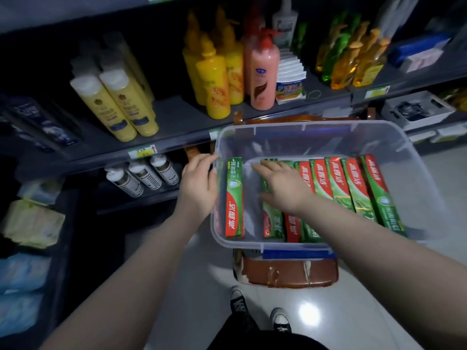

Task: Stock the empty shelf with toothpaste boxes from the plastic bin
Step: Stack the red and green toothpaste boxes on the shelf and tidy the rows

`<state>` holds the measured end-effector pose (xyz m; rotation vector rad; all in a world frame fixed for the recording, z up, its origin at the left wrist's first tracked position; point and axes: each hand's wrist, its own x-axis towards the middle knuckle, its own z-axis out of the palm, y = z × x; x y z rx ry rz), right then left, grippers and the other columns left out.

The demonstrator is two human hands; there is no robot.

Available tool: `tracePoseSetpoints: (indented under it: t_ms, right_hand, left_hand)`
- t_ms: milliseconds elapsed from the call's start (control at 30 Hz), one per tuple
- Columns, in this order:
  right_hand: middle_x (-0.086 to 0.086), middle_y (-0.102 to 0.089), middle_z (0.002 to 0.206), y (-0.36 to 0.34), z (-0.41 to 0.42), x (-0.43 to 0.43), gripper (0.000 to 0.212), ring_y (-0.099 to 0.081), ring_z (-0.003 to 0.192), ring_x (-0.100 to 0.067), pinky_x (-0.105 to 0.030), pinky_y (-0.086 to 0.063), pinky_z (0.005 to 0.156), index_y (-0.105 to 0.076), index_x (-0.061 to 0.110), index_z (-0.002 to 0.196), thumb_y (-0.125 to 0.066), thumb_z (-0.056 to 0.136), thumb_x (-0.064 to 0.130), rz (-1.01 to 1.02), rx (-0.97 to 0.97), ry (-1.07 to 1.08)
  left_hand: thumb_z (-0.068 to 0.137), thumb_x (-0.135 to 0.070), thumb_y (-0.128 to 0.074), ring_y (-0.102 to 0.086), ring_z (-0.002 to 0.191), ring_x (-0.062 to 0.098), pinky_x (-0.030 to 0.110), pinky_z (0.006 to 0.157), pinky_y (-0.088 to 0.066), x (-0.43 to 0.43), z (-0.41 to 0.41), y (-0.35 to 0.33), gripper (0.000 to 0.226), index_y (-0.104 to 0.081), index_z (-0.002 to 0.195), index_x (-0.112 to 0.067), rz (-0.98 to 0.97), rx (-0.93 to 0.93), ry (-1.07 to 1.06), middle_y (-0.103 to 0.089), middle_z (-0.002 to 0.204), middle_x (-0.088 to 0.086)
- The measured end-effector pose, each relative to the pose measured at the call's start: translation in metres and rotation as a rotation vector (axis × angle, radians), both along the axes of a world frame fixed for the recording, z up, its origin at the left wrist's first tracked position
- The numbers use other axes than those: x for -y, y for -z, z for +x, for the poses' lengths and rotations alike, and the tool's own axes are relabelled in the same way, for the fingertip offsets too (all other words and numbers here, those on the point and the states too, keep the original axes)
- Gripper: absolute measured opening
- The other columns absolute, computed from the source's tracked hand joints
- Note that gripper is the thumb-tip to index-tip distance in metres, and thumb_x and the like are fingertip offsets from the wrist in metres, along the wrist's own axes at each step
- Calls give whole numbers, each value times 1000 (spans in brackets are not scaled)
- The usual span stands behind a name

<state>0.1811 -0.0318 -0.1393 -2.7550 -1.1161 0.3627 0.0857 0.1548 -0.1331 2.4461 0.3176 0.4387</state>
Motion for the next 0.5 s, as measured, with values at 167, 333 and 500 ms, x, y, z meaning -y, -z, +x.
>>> tracePoseSetpoints:
  t_ms: [167, 333, 500]
  right_hand:
    - [-4, -23, 155, 17, 10, -40, 73, -18, 142, -29, -43, -15, 114, -24, 32, 148, -60, 86, 24, -161, 65, -278]
    - [-9, -35, 141, 29, 10, -43, 57, -28, 131, -33, -44, -22, 108, -34, 36, 143, -48, 92, 16, -170, 173, -383]
    - [-3, -35, 145, 28, 17, -47, 47, -24, 136, -33, -46, -13, 113, -42, 31, 136, -47, 92, 17, -204, 241, -530]
  left_hand:
    - [90, -5, -47, -52, 112, 22, 30, 101, -39, -19, -8, 7, 33, -60, 119, -2, -1, 70, 40, -58, 119, 11]
    - [91, -8, -47, -51, 116, 20, 40, 100, -44, -26, -10, 7, 34, -59, 123, -7, -65, 62, 34, -56, 123, 7]
    - [91, -11, -48, -51, 115, 19, 46, 92, -49, -21, -8, -4, 35, -58, 124, -8, -86, 57, 38, -54, 124, 5]
